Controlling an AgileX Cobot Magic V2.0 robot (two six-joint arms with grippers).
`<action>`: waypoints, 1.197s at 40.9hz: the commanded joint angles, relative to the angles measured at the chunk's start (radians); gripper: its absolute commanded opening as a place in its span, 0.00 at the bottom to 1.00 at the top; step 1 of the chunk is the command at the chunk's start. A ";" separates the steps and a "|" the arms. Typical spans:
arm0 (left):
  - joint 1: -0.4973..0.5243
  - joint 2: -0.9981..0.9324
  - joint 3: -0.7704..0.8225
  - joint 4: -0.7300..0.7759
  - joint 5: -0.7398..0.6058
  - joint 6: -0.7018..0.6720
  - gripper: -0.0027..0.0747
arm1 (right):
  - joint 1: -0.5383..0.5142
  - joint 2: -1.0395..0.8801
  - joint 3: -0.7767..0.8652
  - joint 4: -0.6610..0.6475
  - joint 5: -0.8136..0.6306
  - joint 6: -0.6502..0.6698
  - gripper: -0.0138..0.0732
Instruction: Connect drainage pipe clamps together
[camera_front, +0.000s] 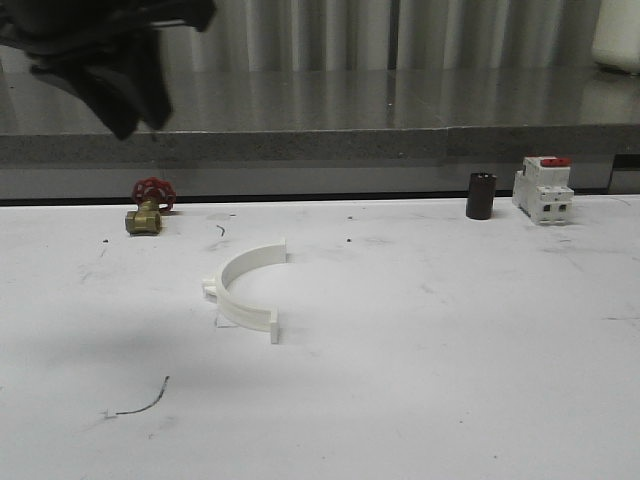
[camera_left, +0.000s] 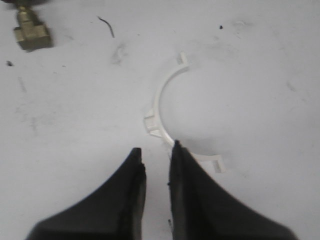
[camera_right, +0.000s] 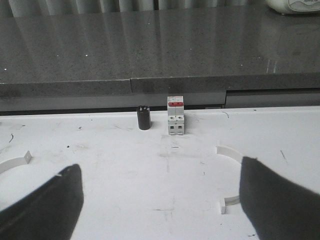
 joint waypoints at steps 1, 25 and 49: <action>0.048 -0.143 0.061 0.024 -0.080 0.000 0.01 | -0.003 0.017 -0.031 -0.006 -0.077 -0.005 0.91; 0.184 -0.804 0.602 0.205 -0.214 0.000 0.01 | -0.003 0.017 -0.031 -0.006 -0.077 -0.005 0.91; 0.184 -1.091 0.700 0.285 -0.219 0.000 0.01 | -0.003 0.017 -0.031 -0.006 -0.077 -0.005 0.91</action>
